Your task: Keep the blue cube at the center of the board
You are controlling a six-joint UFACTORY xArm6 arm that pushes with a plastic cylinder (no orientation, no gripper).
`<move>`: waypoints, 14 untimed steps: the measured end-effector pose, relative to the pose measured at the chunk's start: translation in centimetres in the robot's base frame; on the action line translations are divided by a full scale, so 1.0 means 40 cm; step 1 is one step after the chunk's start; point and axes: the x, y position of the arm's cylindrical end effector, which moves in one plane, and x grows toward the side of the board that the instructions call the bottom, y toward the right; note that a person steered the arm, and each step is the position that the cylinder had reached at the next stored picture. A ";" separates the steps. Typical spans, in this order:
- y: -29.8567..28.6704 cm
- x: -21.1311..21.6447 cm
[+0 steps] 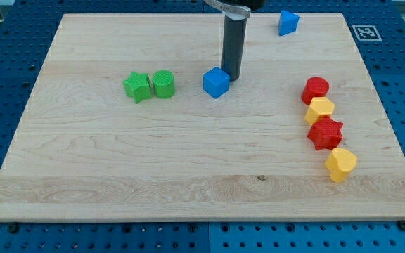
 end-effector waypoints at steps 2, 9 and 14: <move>0.000 0.065; -0.058 0.104; 0.316 -0.169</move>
